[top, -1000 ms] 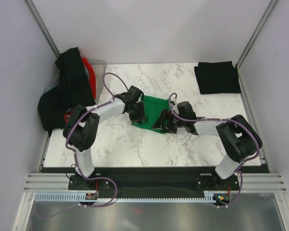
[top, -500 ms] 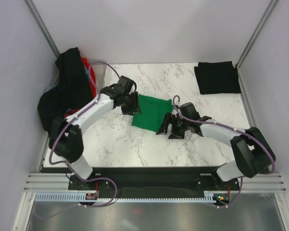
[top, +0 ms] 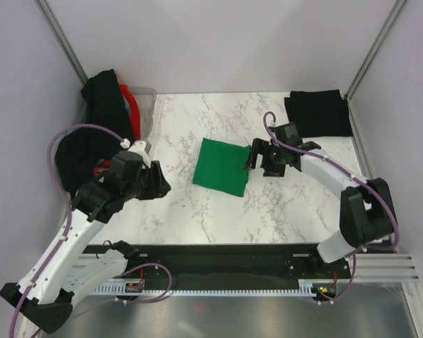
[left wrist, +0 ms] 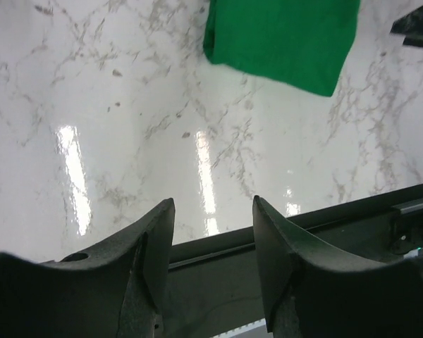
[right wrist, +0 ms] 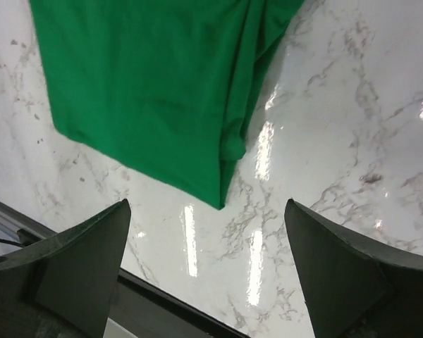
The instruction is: Fold and stack the t-shirts
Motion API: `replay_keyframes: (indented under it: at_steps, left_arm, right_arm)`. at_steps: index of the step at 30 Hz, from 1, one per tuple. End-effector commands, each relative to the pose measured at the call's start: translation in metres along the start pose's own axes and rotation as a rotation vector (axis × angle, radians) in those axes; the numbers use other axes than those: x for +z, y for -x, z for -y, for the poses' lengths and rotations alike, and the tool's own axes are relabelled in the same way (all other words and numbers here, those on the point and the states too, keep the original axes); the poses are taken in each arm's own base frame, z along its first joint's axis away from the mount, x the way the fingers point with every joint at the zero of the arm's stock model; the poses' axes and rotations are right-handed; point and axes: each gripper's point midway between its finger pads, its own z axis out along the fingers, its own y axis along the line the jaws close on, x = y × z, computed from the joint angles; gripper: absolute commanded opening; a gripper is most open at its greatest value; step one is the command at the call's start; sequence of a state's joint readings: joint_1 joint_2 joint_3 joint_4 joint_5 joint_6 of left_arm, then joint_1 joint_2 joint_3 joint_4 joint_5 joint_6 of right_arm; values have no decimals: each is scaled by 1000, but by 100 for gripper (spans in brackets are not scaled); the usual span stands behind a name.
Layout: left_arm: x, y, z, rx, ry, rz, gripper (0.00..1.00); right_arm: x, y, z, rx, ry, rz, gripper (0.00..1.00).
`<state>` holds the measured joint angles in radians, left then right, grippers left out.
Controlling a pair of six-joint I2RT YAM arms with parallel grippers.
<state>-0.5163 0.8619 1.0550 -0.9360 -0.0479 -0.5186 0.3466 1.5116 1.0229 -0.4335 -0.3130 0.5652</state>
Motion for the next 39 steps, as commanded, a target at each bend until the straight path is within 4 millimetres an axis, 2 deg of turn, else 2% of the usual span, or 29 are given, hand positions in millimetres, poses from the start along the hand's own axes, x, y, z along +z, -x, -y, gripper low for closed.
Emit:
replay_keyframes:
  at_steps: [1,4,5,6,8,9,12,15,18,20,22,24,25,27,28,29,30,34,37,39]
  left_arm:
    - [0,-13,-18,30,43,14,56]
    - [-10,-5,-25,26,62,90,55]
    - [-13,0,-33,6,104,130,55]
    - [-18,2,-37,-10,113,166,55]
    - [-24,5,-42,-46,127,216,55]
    - [-24,3,-45,-57,133,229,55]
    - [-32,6,-52,-95,140,302,56]
    - [-38,7,-57,-114,148,339,57]
    - [-39,8,-58,-120,151,345,57]
    - [-37,8,-58,-118,154,337,57]
    - [-37,7,-58,-118,155,335,57]
    - [-37,8,-58,-120,155,340,57]
    - [-38,8,-59,-121,158,341,57]
    - [-40,9,-60,-129,158,355,57]
    - [-41,10,-61,-131,159,359,57]
    - [-41,9,-62,-133,161,360,57]
    - [-41,10,-61,-135,160,361,57]
    - [-41,9,-61,-134,161,360,57]
    - [-41,9,-62,-134,162,361,57]
    - [-41,9,-63,-139,168,362,57]
  right_arm:
    - [10,32,6,-35,-15,2,98]
    - [27,58,6,-25,-1,0,97]
    - [28,72,2,-37,5,22,96]
    - [43,70,11,-27,-12,-7,95]
    - [54,75,20,-30,-25,-17,95]
    - [68,76,28,-23,-40,-37,94]
    - [90,74,46,3,-60,-76,91]
    - [107,68,52,13,-44,-102,87]
    - [118,64,57,21,-36,-114,78]
    - [123,63,59,22,-35,-117,63]
    - [124,64,59,16,-30,-115,49]
    - [125,65,57,11,-15,-111,42]
    - [125,66,56,7,-8,-111,33]
    - [126,66,53,2,9,-115,23]
    - [125,68,52,-4,13,-113,12]
    - [122,70,50,-9,19,-106,4]
    - [120,72,48,-20,23,-103,0]
    - [97,88,51,-109,-66,-71,0]
    - [66,115,59,-202,-197,-20,0]
    - [41,127,72,-228,-321,16,0]
